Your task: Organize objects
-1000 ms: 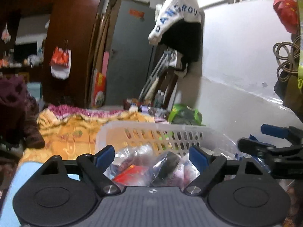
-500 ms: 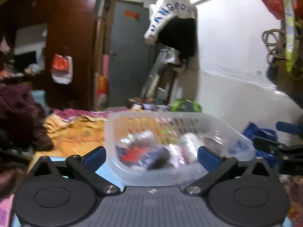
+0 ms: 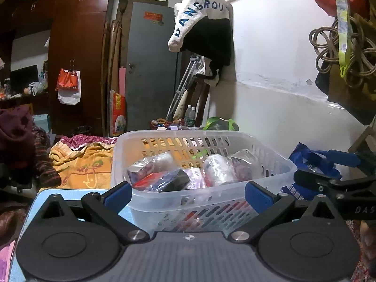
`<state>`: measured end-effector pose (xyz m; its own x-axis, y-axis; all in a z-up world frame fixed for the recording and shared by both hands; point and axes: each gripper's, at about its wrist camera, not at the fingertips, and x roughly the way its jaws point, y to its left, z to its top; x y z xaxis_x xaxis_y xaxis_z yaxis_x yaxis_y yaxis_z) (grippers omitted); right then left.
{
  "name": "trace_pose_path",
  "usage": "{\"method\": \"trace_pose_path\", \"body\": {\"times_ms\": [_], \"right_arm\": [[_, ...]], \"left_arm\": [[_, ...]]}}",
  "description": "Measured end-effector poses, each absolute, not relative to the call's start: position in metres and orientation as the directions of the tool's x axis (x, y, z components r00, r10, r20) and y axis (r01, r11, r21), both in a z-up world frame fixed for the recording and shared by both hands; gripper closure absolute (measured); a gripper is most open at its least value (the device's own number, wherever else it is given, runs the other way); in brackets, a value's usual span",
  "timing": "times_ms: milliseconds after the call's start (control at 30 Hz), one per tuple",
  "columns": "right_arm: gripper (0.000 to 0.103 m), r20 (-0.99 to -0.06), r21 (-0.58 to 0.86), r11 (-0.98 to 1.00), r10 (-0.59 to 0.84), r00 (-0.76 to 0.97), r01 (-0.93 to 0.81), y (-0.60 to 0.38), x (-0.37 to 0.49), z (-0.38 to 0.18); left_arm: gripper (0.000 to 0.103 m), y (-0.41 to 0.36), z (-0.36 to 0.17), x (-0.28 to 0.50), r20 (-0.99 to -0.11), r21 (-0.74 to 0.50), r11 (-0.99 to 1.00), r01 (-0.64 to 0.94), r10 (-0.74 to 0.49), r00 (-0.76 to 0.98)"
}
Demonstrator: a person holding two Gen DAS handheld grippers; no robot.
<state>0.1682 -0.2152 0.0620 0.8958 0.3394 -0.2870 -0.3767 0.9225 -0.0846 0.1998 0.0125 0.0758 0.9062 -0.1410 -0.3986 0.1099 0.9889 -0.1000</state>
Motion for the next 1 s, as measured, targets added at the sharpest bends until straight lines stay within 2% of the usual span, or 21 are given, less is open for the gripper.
{"method": "trace_pose_path", "body": {"times_ms": [1000], "right_arm": [[0.0,-0.313,-0.015,0.931,0.341,0.886,-0.364,-0.232,0.171,0.05]], "left_arm": [[0.0,0.005,0.068,0.197,-0.416,-0.108,0.989,0.099,-0.136,0.899]]}}
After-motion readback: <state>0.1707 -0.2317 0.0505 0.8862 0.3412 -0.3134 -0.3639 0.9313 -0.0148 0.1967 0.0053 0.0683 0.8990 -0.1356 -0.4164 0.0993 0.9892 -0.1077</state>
